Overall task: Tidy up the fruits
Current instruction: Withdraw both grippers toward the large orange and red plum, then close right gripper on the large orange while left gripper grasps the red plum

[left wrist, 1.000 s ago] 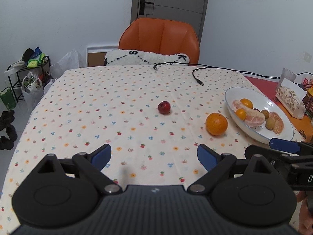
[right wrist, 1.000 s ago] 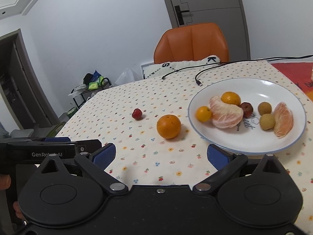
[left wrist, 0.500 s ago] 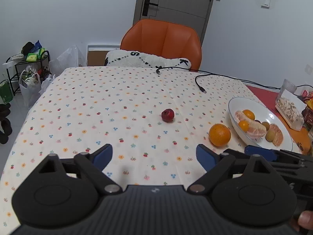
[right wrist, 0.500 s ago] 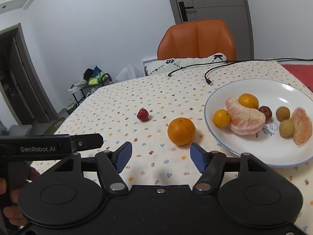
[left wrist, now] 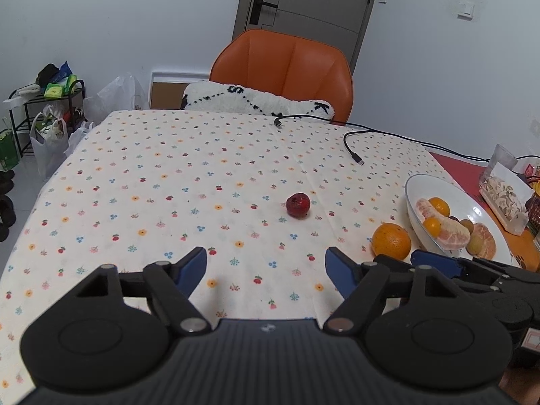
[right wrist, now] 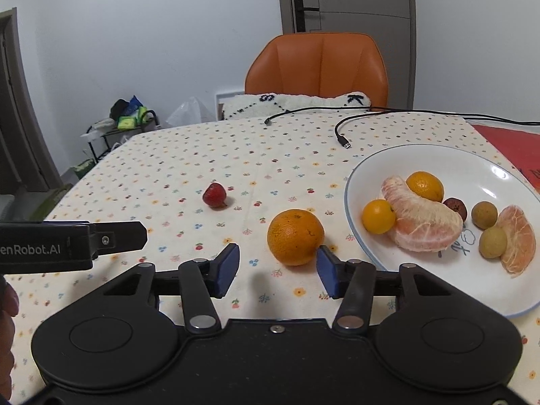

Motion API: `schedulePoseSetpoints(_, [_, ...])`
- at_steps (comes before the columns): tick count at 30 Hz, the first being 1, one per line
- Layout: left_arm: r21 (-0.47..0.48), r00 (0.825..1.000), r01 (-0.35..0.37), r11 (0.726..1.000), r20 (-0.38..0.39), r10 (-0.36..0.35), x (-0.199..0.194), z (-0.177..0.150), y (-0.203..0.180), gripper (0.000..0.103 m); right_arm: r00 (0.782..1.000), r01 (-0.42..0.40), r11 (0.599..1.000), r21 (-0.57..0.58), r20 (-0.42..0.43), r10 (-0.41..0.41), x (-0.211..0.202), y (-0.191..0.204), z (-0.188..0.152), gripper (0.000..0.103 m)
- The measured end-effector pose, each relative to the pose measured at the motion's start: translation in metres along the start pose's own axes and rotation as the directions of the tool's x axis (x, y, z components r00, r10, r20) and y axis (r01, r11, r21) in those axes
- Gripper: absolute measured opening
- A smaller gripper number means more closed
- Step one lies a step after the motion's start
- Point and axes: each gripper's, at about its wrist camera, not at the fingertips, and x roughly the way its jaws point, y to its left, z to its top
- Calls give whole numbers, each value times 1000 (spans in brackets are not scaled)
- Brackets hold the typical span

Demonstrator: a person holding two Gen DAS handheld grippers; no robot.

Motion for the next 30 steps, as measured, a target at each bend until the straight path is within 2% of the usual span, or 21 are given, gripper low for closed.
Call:
schedulePoseSetpoints(4, [-6,1000,11,1000,-10,-11,7,3,2,71,999,33,999,-25,0,-33,7,3,2,49])
schedulePoseSetpoints(8, [-3,1000,17,1000,-20,-17,15,7,3,69,998,61,997,-42,-4,-61,15,2,6,44])
schedulePoseSetpoints(13, [0,999,22,1000,-29,-22,26,13,3,66,998,63,996,-58,-3,-63,21,1,11,38])
schedulePoseSetpoints(30, [35,999,42,998,-30,-41,55,27,-10,47,998,-53,999,-11,22,53,14,-13,26,38])
